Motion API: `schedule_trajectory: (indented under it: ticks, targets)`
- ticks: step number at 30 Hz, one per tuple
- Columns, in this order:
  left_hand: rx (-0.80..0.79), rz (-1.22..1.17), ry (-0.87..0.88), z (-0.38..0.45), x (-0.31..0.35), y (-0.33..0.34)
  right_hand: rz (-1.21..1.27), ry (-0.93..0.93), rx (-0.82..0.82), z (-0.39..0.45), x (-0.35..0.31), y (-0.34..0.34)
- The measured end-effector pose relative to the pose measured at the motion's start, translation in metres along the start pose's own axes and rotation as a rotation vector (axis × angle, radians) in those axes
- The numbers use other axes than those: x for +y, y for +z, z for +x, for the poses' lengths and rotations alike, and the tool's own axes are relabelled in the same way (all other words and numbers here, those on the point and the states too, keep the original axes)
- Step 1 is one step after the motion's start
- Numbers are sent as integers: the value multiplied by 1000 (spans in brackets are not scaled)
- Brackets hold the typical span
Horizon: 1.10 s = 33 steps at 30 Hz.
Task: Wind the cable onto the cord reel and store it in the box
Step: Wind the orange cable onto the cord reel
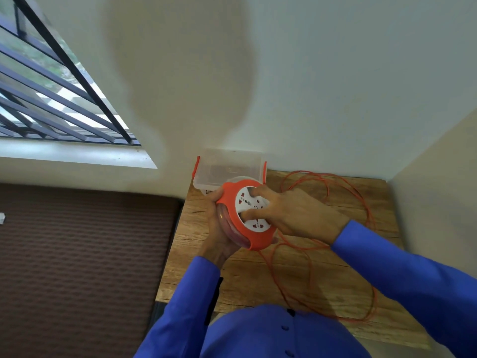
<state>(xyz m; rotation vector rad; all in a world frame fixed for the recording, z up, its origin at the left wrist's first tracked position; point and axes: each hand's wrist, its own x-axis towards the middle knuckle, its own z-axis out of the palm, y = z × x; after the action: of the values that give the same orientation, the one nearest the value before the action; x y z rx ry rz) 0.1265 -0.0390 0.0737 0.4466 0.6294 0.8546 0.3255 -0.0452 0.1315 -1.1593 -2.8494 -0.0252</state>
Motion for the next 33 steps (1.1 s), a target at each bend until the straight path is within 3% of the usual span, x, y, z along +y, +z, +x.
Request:
schedule_trajectory:
  ticks: [2, 4, 7, 10, 12, 14, 17, 22, 25, 30, 33]
  targets:
    - [-28, 0, -4, -2, 0, 3, 89, 86, 82, 2, 0, -3]
    - [-68, 22, 30, -1, -2, 5, 259, 341, 172, 9, -2, -6]
    - [-54, 1, 81, 2, -2, 6, 467, 678, 172, 23, -4, -5]
    - [-76, -28, 91, 3, 0, 7, 470, 763, 184, 25, -5, 0]
    - [-72, -21, 100, 4, 2, 5, 387, 670, 214, 21, -9, 1]
    - [-57, -32, 104, 5, 5, 1, 334, 462, 286, 16, -12, -1]
    - [-18, -44, 102, 7, 9, -8, 341, 147, 157, 5, -5, -3]
    - [-44, 19, 87, 6, 9, -7, -36, 55, -13, 7, -3, -5]
    - [-55, 29, 62, 7, 9, 1, -10, 41, 34, 11, 0, -12]
    - [-94, 84, 116, 8, 13, 14, 412, 607, 172, 26, -7, -12]
    - [-47, 74, 163, 9, 15, 18, 535, 778, 209, 38, -7, -12]
